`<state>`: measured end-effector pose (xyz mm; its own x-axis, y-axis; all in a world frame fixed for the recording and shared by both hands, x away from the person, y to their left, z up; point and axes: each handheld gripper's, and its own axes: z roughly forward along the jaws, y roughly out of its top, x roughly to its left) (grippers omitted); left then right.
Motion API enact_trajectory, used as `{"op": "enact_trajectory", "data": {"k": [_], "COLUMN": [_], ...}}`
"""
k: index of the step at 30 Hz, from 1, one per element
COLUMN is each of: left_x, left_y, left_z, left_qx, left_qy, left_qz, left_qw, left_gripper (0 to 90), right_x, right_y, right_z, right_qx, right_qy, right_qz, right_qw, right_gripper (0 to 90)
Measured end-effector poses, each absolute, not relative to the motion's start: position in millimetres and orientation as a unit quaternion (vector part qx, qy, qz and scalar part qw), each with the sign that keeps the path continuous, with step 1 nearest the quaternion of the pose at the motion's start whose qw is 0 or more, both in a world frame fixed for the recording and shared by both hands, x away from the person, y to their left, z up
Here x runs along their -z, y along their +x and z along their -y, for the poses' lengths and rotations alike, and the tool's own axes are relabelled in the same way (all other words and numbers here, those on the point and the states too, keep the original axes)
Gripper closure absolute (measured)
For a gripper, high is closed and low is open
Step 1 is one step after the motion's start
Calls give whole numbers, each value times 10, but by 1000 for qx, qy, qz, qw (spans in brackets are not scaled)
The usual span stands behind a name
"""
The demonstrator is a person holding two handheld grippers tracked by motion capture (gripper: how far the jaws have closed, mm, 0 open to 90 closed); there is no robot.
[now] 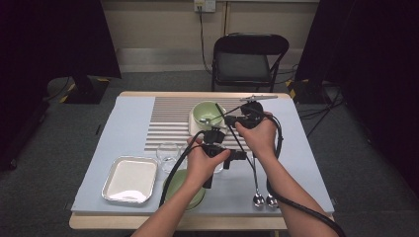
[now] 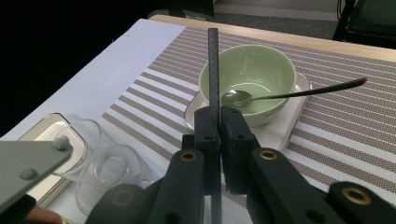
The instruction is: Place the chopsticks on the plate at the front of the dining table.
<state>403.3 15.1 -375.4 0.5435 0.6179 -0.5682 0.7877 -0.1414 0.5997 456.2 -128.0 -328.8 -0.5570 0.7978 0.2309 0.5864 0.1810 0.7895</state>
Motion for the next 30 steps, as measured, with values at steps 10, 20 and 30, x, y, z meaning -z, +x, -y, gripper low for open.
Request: {"op": "enact_trajectory", "data": {"k": [10, 20, 30], "left_x": [3778, 3769, 3773], "left_y": [4046, 4043, 4048], "left_z": [-118, -181, -228], "left_qx": [109, 115, 113], "left_qy": [740, 740, 749], "left_qz": [-483, -505, -506], "left_qw": [455, 429, 412], "left_gripper": [671, 801, 824], "right_x": [3288, 3249, 3258], "right_y": [4568, 4556, 4579], "right_z": [1251, 1277, 1380], "right_qx": [-452, -460, -460], "right_qy": [459, 468, 479], "right_qz": [-756, -749, -743], "right_qw": [110, 94, 86], "right_gripper": [865, 856, 831]}}
